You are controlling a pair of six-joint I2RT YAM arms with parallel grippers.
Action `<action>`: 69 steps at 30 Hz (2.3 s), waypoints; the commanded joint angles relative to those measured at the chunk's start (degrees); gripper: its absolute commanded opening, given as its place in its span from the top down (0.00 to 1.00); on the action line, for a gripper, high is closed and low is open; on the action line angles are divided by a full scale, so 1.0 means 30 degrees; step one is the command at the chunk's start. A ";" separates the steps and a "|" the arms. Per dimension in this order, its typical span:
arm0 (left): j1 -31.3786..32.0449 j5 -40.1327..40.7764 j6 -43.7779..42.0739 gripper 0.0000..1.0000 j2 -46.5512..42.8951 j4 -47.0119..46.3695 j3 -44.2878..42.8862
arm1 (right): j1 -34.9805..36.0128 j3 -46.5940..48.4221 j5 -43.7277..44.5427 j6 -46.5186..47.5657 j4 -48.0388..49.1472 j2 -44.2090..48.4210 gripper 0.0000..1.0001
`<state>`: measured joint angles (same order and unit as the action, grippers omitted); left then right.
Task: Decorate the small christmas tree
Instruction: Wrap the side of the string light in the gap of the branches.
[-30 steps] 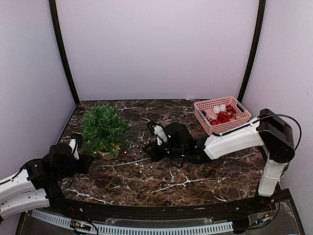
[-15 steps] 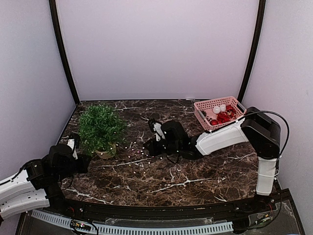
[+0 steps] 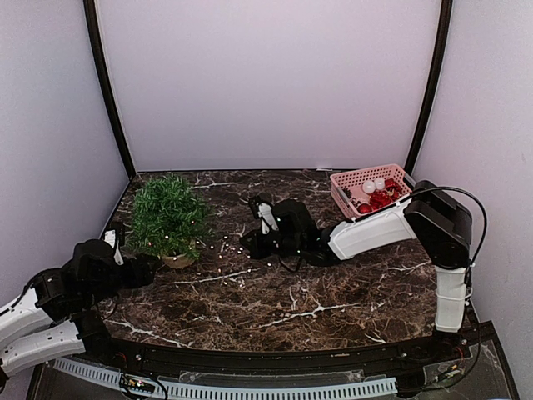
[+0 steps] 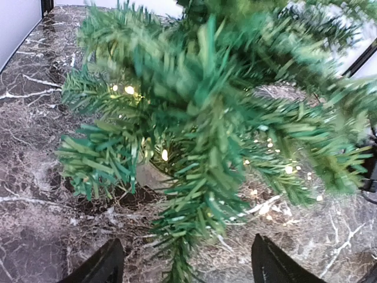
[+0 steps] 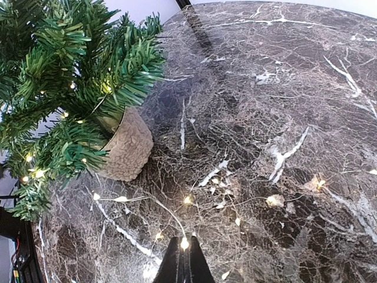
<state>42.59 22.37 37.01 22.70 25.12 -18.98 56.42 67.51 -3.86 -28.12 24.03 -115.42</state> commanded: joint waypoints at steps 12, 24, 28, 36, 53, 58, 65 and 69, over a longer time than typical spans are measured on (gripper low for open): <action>-0.0130 -0.0542 -0.0918 0.25 0.4899 0.4962 -1.2031 | -0.0029 0.0048 -0.0455 0.0249 0.0793 0.0371 1.00; -0.2354 -0.1138 -0.5910 0.29 1.2112 0.3593 -1.6483 | -0.0029 -0.0121 -0.0662 -0.0002 0.1186 0.0621 1.00; -0.2538 -0.0445 -0.6180 0.32 1.2553 0.3226 -1.6313 | -0.0029 -0.0068 -0.0755 -0.0029 0.1271 0.0624 1.00; -0.3280 -0.0261 -0.6857 0.60 1.2709 0.1613 -1.5251 | -0.0029 -0.0085 -0.0766 -0.0031 0.1269 0.0677 1.00; -0.3630 -0.4467 -0.9611 1.00 1.2920 -0.1207 -1.4410 | 0.0022 -0.2180 0.0296 -0.0116 0.1185 0.3179 1.00; -0.3620 -0.7067 -1.0949 1.00 1.2993 -0.2190 -1.4532 | 0.0447 -0.3368 0.1215 -0.0025 0.0357 0.4797 1.00; -0.3620 -1.0704 -1.1934 1.00 1.3711 -0.3650 -1.5183 | 0.1432 -0.4584 0.3312 -0.0303 -0.0702 0.6818 1.00; -0.3624 -1.2438 -1.2725 1.00 1.4825 -0.4166 -1.5742 | 0.2029 -0.5302 0.4281 -0.0714 -0.1272 0.7645 1.00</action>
<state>31.88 -7.14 2.48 65.06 18.17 -62.89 60.95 53.76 4.54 -28.82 21.65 -95.20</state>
